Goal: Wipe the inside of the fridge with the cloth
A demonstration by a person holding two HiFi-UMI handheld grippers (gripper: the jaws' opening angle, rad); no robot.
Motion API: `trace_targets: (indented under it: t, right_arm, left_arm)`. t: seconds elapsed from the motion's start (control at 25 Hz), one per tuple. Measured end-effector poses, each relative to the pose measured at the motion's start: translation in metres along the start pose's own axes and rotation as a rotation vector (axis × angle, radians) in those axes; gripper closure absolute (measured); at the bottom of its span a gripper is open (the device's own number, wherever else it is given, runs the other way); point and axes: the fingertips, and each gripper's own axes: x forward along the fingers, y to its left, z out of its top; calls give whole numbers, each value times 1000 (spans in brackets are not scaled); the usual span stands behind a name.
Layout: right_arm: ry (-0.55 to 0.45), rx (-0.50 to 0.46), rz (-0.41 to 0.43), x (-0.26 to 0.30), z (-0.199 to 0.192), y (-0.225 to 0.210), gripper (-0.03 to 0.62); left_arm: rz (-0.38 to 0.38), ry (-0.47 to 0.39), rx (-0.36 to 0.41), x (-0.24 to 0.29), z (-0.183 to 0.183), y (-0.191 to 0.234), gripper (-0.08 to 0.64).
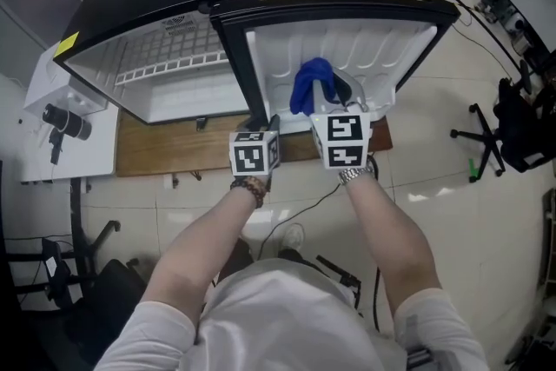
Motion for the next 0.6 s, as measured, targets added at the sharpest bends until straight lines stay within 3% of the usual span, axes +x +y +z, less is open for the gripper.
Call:
trace_targets:
  t: [0.6]
  right_arm:
    - [33, -35, -130, -18, -15, -73, 543]
  left_arm:
    - [12, 0, -18, 0, -2, 1, 448]
